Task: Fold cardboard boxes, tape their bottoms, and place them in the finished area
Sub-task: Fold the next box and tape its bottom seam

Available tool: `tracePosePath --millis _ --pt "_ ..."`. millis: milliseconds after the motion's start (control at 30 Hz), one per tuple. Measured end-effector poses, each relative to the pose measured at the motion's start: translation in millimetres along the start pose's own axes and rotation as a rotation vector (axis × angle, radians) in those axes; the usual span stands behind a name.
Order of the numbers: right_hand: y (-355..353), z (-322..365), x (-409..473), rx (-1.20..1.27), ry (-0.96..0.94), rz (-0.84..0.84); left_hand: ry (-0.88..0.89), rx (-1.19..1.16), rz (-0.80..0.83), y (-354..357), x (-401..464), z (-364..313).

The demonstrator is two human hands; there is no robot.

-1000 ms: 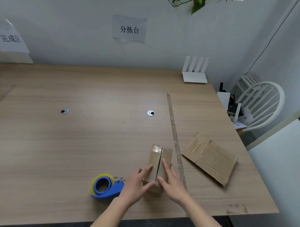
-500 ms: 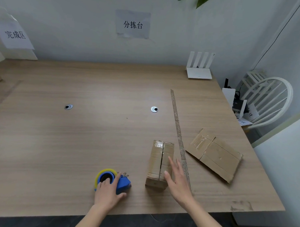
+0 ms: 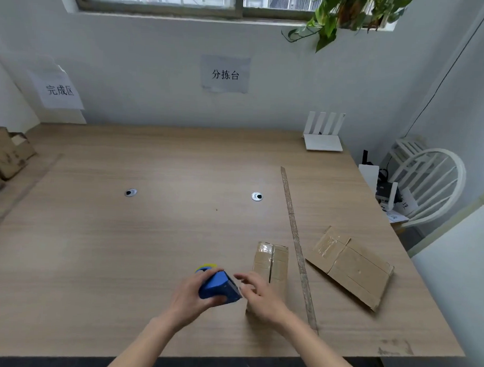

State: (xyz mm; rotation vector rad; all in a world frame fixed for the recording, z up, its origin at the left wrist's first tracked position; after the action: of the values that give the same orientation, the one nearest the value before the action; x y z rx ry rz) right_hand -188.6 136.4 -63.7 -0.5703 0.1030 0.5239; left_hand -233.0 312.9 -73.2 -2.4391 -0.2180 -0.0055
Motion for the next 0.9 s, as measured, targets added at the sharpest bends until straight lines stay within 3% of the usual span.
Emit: tracePosePath --millis 233,467,567,700,900 --pt "-13 47 3 0.197 0.030 -0.116 0.148 0.106 -0.055 -61 2 -57" --pt "-40 45 -15 0.168 0.093 -0.304 0.187 0.269 0.135 -57 -1 -84" --pt "-47 18 -31 0.082 0.187 -0.279 0.202 0.411 0.217 -38 2 -85" --pt "-88 -55 -63 0.108 0.406 -0.456 0.152 0.490 0.311 -18 14 -66" --pt "-90 -82 -59 0.123 0.453 -0.372 0.173 0.610 0.358 8 44 -61"
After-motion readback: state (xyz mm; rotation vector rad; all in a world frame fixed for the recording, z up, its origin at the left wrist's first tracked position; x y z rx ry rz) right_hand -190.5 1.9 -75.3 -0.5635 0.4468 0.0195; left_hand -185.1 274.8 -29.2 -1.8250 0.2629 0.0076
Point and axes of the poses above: each hand's wrist, its own x-axis towards the middle knuckle, its own y-axis out of the palm, z = x × y, the point moved 8 cm from there along x, towards the middle knuckle, and after that the axes turned 9 degrees about -z, right-handed, at the moved point
